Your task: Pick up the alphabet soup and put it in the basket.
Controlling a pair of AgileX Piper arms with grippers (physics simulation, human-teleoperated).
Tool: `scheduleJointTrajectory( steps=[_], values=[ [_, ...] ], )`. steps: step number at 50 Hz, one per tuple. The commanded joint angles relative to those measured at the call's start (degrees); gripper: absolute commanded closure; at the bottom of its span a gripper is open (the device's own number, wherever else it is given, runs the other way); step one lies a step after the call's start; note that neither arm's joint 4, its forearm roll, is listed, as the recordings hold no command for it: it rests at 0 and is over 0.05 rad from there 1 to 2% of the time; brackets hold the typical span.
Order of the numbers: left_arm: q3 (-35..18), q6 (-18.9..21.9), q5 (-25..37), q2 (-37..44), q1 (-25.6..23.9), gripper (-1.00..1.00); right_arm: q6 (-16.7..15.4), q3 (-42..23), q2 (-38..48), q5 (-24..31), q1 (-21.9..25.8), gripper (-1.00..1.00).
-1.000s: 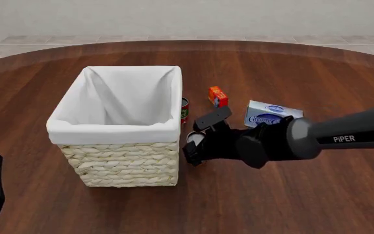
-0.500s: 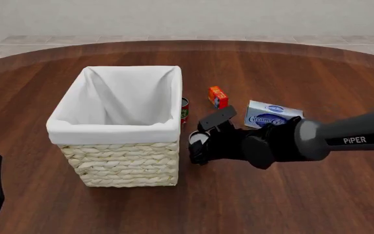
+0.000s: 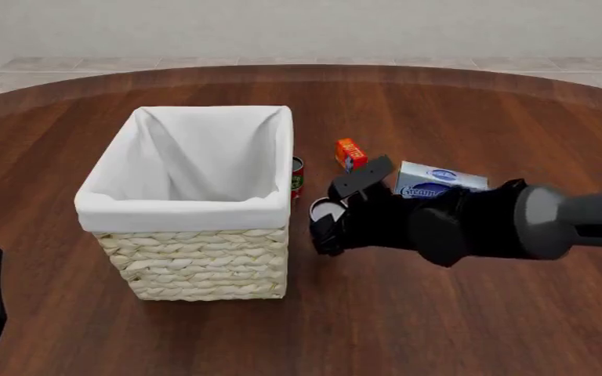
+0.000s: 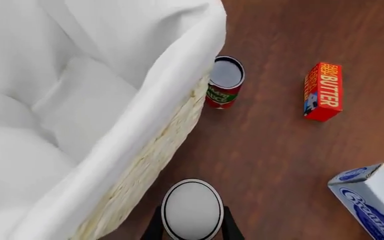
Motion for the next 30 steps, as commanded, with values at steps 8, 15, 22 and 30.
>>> scheduleJointTrajectory(
  steps=[8, 15, 22, 30],
  values=[
    [0.0, 0.2, -0.4, 0.0, -0.2, -1.0, -0.7, -1.1, -6.6, 4.5, -1.3, 1.0],
    [0.0, 0.4, -0.6, 0.0, -0.4, -1.0, -1.8, -2.0, -9.1, 6.7, -1.8, 1.0],
    [0.0, 0.4, -0.7, 0.0, -0.5, -1.0, -2.5, -3.3, -11.3, 8.8, -2.3, 1.0],
    [0.0, 0.6, -0.9, 0.0, -0.6, -1.0, -3.8, -5.4, -13.5, 12.0, -3.5, 1.0]
  ],
)
